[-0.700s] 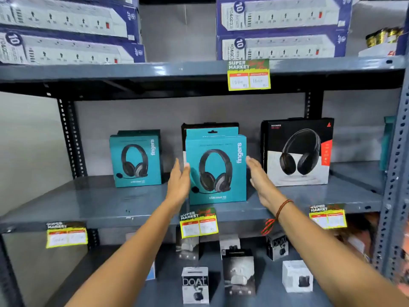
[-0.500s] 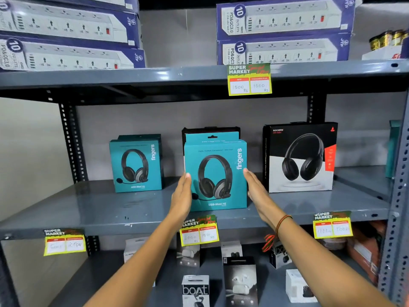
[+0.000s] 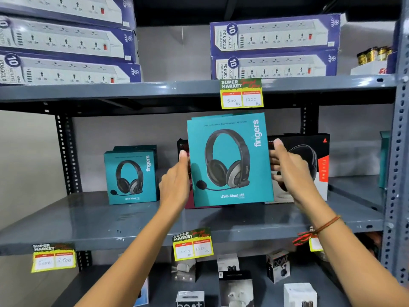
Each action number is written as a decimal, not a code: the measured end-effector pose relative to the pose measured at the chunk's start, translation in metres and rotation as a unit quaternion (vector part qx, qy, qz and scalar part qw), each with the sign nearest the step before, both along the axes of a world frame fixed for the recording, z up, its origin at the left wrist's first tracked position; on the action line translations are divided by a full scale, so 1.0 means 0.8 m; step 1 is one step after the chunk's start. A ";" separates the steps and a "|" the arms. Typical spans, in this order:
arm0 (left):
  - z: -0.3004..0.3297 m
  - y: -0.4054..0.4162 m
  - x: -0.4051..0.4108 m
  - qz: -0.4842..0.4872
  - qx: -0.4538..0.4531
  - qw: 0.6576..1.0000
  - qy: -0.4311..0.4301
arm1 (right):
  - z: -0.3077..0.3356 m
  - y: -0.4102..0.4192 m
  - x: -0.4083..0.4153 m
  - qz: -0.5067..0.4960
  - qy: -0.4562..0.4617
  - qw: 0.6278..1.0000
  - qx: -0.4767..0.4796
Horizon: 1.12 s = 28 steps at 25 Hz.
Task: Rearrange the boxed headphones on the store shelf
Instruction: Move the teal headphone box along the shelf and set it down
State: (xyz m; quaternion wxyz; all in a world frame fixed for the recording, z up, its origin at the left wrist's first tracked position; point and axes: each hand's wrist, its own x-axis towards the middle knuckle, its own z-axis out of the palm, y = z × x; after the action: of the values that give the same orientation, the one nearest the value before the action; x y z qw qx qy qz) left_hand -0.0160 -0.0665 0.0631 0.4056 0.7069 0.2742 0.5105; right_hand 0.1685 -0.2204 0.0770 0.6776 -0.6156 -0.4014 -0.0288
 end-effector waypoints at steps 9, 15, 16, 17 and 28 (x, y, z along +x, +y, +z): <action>-0.026 0.013 -0.027 0.083 0.033 0.996 -0.003 | -0.019 0.032 -0.021 0.068 -0.054 0.996 -0.021; -0.043 0.100 -0.107 0.194 0.038 0.980 0.020 | -0.048 0.144 -0.089 0.209 -0.058 0.973 -0.074; -0.046 0.119 -0.120 0.204 0.027 0.978 0.024 | -0.051 0.167 -0.099 0.227 -0.054 0.969 -0.085; -0.047 0.140 -0.133 0.214 0.012 0.976 0.033 | -0.054 0.191 -0.110 0.237 -0.052 0.965 -0.095; -0.081 0.332 -0.194 0.105 -0.153 0.983 0.016 | -0.070 0.366 -0.169 0.275 -0.008 0.936 -0.222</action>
State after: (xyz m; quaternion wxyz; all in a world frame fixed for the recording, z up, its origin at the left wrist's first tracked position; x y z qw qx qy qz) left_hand -0.1709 0.1990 -0.0013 0.4487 0.6121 0.4281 0.4906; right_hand 0.0333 0.0720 0.0213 0.5020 -0.6157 -0.5565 0.2435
